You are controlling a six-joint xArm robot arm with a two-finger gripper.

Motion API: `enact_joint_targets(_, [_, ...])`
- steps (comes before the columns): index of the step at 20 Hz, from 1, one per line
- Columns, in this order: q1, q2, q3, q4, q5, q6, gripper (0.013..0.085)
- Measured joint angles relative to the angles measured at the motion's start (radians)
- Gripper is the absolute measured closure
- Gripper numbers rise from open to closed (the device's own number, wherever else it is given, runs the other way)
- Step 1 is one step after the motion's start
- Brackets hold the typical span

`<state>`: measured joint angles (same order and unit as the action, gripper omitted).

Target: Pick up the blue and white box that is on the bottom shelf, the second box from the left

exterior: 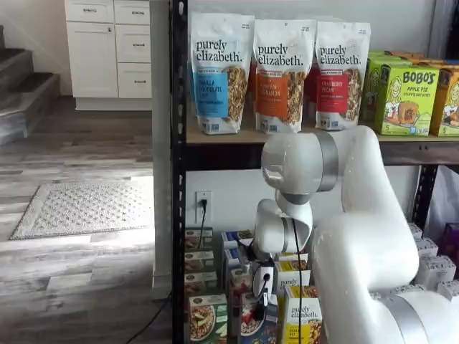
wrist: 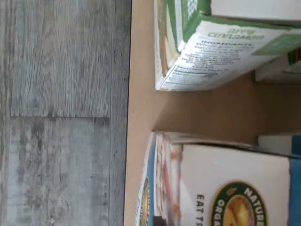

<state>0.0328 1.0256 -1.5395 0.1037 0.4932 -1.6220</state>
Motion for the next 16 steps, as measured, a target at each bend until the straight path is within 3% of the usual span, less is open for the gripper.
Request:
enact_joint_targets(8, [0.006, -0.031, 0.04, -0.003, -0.014, 0.008, 0.049])
enact_joint_targets(16, [0.016, -0.125, 0.186, 0.024, -0.071, -0.009, 0.049])
